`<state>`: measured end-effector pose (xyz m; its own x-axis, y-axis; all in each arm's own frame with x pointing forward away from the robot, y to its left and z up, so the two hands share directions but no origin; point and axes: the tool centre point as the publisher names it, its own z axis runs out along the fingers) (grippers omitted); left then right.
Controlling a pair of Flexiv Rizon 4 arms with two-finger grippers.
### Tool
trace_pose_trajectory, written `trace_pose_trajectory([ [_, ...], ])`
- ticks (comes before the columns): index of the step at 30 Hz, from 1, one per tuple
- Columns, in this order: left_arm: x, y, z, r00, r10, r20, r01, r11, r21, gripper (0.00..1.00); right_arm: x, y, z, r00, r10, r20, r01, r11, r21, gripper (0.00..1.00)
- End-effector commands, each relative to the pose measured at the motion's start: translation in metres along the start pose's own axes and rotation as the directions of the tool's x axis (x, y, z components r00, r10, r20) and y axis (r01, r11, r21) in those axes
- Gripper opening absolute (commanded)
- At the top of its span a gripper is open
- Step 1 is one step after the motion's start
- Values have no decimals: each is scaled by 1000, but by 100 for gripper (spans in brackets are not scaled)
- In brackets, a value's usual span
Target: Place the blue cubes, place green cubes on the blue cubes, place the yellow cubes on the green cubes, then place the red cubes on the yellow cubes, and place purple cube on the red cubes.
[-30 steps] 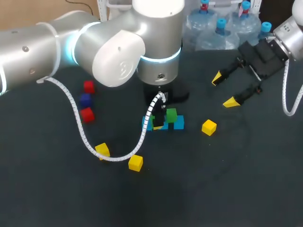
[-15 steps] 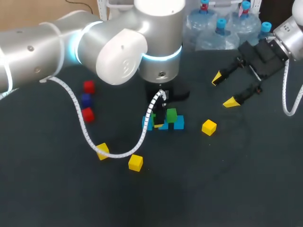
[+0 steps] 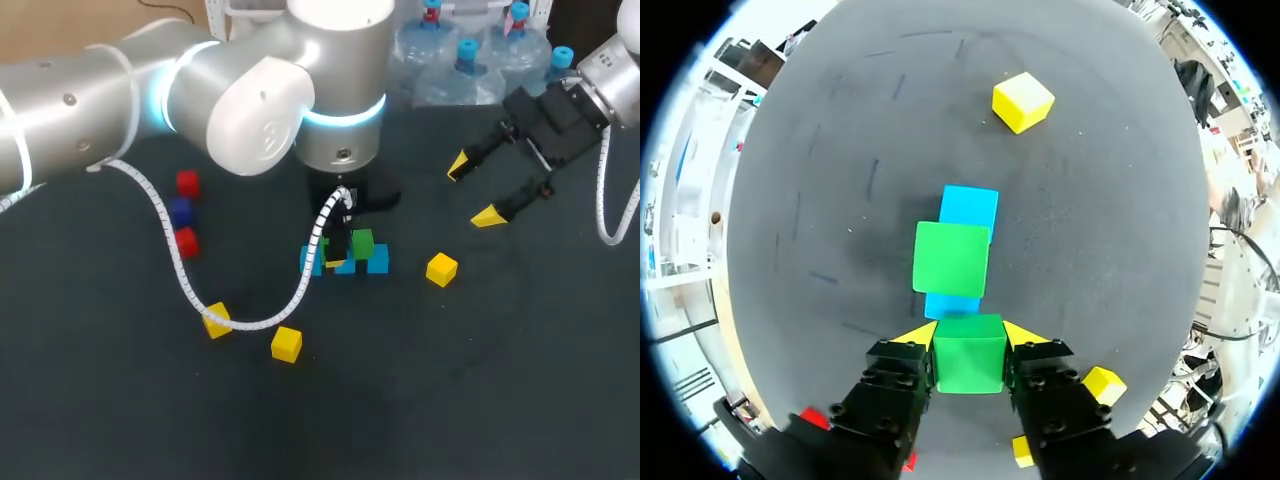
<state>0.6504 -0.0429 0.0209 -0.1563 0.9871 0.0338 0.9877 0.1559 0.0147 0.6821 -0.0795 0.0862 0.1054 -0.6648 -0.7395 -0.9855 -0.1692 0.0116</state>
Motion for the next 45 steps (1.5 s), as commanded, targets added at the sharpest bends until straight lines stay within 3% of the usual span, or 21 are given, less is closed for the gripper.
trace_pose_trajectory([
  [1,2,0,-1,1000,3,4,-3,1000,1,0,0,0,0,1000,-1,1,1,1000,0,100],
  [32,2,4,3,1000,7,19,-7,1000,0,0,0,0,0,1000,-1,1,1,1000,0,100],
  [45,2,7,3,1000,4,20,-4,1000,-2,4,0,0,0,1000,-1,1,1,1000,0,100],
])
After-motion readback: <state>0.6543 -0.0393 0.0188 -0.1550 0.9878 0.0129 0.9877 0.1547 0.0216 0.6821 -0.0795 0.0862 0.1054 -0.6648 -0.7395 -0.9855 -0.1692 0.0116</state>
